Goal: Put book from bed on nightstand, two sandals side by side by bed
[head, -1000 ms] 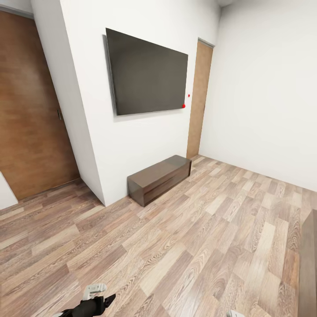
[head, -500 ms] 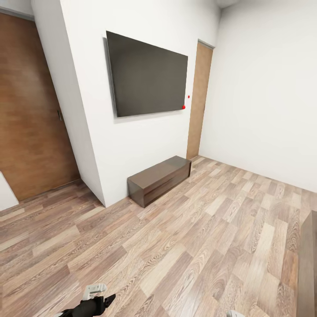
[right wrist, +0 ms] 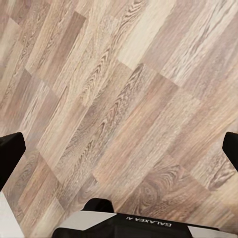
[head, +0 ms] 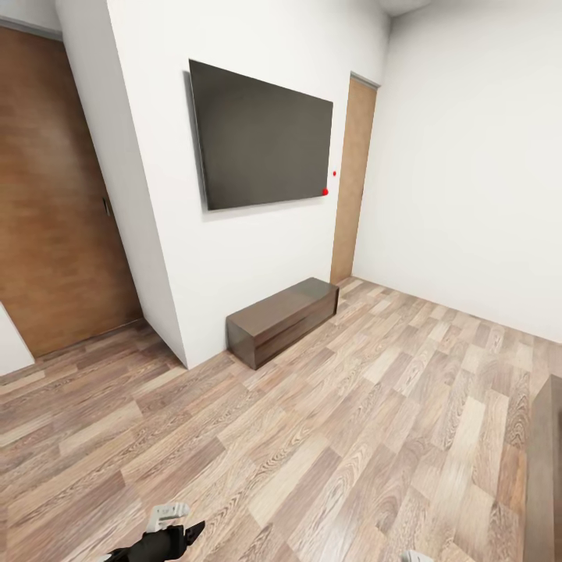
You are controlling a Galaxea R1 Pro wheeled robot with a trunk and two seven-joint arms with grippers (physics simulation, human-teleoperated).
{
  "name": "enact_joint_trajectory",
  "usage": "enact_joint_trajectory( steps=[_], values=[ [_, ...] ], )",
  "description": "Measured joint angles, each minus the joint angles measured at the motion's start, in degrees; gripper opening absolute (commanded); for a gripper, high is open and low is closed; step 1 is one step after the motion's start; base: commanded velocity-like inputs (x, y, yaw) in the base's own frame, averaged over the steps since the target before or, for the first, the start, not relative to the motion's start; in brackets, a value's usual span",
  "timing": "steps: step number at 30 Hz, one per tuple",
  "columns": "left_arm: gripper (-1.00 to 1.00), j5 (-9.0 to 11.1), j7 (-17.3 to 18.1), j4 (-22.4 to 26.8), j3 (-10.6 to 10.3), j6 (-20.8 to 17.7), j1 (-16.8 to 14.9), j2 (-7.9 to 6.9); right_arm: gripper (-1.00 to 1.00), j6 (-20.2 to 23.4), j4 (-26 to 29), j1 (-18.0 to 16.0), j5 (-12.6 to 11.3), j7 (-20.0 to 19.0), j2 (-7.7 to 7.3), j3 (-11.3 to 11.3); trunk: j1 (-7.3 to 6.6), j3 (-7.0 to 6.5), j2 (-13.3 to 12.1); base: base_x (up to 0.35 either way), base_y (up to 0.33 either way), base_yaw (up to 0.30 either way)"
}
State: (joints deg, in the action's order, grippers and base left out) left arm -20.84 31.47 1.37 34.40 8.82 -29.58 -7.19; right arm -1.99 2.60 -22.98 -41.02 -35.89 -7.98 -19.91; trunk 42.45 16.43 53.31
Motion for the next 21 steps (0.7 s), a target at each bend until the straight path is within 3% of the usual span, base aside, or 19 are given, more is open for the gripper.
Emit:
enact_joint_trajectory(
  steps=[21],
  values=[
    [1.0,-0.09,0.0,0.0,0.0,0.0,0.0,0.01,1.0,0.0,0.0,0.0,0.0,0.01,0.0,0.0,-4.62,-3.78,-8.43,0.0,0.0,0.0]
  ],
)
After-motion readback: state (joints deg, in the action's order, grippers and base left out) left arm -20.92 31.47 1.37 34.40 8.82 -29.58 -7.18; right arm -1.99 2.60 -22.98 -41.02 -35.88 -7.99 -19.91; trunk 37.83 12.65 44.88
